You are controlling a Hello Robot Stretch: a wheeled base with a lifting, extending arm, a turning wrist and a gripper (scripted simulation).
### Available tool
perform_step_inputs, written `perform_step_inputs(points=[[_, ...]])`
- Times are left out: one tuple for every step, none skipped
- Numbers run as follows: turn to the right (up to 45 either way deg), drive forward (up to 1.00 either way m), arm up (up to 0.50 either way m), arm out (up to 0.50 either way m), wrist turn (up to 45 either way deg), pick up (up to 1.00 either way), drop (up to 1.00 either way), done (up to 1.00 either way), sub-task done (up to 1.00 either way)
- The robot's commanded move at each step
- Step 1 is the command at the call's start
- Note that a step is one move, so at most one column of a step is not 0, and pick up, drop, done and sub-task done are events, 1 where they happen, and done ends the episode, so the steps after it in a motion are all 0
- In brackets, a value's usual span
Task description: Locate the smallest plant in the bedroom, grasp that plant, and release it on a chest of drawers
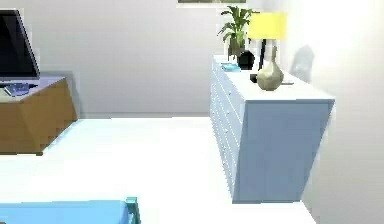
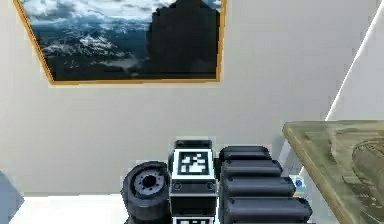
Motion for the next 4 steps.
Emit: perform_step_inputs(points=[[0.0,1.00,0.00,0.00,0.0,0.00,0.00,0.00,0.00],[0.0,0.90,0.00,0.00,0.0,0.00,0.00,0.00,0.00],[-15.0,0.00,0.00,0.00,0.0,0.00,0.00,0.00,0.00],[0.0,0.00,0.00,0.34,0.0,0.00,0.00,0.00,0.00]])
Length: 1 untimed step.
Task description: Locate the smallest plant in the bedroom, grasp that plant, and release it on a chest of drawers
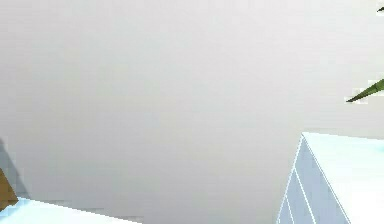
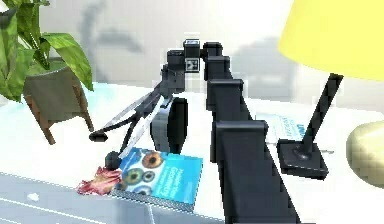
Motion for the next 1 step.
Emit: perform_step_inputs(points=[[0.0,0.00,0.00,0.00,45.0,0.00,0.00,0.00,0.00]])
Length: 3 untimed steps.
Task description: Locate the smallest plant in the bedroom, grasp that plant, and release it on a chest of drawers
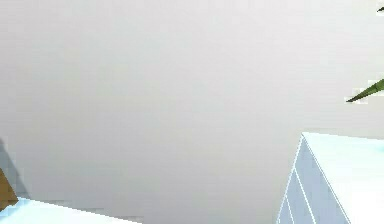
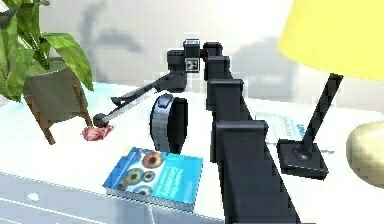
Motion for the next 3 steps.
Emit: perform_step_inputs(points=[[0.0,0.00,0.00,0.00,45.0,0.00,0.00,0.00,0.00],[0.0,0.00,0.00,0.00,36.0,0.00,0.00,0.00,0.00],[0.0,0.00,-0.12,0.00,0.0,0.00,0.00,0.00,0.00]])
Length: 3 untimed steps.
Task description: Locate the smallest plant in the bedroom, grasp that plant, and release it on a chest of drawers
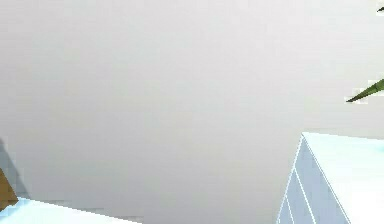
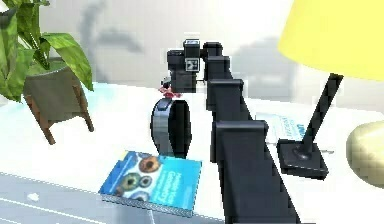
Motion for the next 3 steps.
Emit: perform_step_inputs(points=[[0.0,0.00,0.00,0.00,0.0,0.00,1.00,0.00,0.00],[0.0,0.00,0.00,-0.10,0.0,0.00,0.00,0.00,0.00],[0.0,0.00,0.00,0.00,0.0,0.00,0.00,1.00,0.00]])
